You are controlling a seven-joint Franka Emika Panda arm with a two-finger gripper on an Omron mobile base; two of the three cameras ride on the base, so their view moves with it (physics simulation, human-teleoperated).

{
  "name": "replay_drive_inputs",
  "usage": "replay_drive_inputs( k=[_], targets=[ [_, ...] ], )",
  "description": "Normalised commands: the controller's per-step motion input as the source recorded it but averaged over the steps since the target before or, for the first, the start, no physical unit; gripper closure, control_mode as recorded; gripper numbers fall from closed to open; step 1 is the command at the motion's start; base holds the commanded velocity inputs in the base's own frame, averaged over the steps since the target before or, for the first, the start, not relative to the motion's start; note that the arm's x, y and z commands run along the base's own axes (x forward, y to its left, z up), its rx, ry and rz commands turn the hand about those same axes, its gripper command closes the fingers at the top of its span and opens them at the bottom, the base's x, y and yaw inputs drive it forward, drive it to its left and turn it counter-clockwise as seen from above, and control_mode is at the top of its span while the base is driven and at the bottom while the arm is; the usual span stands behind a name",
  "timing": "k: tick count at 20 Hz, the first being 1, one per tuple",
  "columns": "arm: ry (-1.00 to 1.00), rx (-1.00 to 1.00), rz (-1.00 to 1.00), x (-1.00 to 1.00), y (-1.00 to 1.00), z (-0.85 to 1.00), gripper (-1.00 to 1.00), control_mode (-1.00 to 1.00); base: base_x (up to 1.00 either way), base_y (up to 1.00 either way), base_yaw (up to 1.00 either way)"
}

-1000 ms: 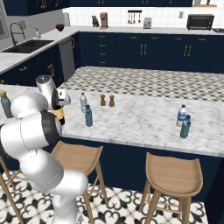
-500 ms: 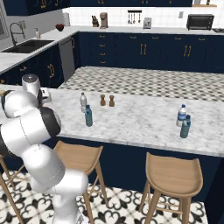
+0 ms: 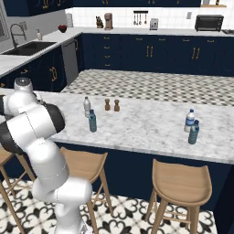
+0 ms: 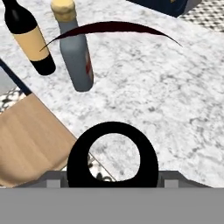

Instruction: Move the plastic bottles in the middle to the plastics group, and the glass bottles in the middle to the glass group.

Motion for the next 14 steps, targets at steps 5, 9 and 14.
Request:
replay_drive_inputs(
  k=[5,9,14],
  targets=[
    [0.00,-0.02,0.00,0.29,0.39,0.00,1.00,-1.00,0.00,0.00,0.00],
    [0.00,0.00,0.00,0.46,0.44,0.00,1.00,-1.00,0.00,0.00,0.00],
    [0.00,0.00,0.00,0.52,0.40,0.00,1.00,-1.00,0.00,0.00,0.00]
  ],
)
